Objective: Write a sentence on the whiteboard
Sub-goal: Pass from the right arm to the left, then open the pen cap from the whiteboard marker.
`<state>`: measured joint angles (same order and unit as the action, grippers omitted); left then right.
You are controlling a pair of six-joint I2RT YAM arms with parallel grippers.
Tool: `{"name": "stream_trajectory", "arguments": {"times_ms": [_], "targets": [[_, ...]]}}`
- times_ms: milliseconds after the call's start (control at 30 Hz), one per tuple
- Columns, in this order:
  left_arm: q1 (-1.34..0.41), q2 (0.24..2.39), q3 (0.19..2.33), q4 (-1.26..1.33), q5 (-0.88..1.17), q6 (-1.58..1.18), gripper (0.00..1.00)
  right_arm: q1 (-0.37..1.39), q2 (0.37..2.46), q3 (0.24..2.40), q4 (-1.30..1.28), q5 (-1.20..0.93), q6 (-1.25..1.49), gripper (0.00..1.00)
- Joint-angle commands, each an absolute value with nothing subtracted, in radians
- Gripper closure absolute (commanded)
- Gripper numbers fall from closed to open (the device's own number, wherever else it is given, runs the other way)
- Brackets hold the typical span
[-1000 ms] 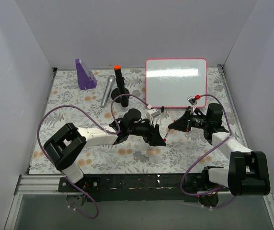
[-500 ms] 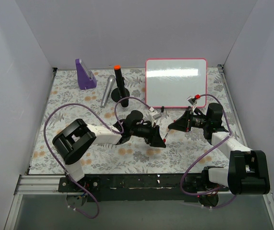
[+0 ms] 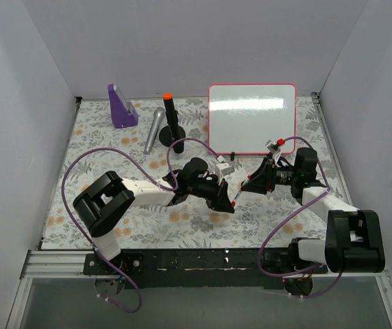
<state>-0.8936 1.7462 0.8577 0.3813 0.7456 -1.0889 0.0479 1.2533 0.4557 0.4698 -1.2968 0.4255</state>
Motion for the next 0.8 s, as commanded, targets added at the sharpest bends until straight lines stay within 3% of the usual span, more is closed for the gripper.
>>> {"name": "stream_trajectory", "arguments": {"times_ms": [0,67,133,200,600,767], "targets": [[-0.891,1.631,0.896,0.125,0.684,-0.875,1.0,0.048,1.262,0.538,0.248,-1.499,0.065,0.38],[-0.891,1.597,0.903,0.069,0.692,-0.83,1.0,0.054,1.259,0.626,-0.124,-1.496,-0.321,0.3],[-0.891,1.579,0.917,0.006,0.712,-0.773,1.0,0.067,1.275,0.676,-0.391,-1.485,-0.621,0.28],[-0.891,1.568,0.92,-0.052,0.73,-0.744,1.0,0.077,1.288,0.719,-0.501,-1.476,-0.745,0.27],[-0.93,1.612,0.986,-0.055,0.719,-0.721,1.0,0.225,1.4,0.772,-0.689,-1.447,-0.954,0.3],[-0.93,1.615,0.986,-0.038,0.71,-0.724,1.0,0.245,1.43,0.782,-0.706,-1.448,-0.954,0.42]]}}
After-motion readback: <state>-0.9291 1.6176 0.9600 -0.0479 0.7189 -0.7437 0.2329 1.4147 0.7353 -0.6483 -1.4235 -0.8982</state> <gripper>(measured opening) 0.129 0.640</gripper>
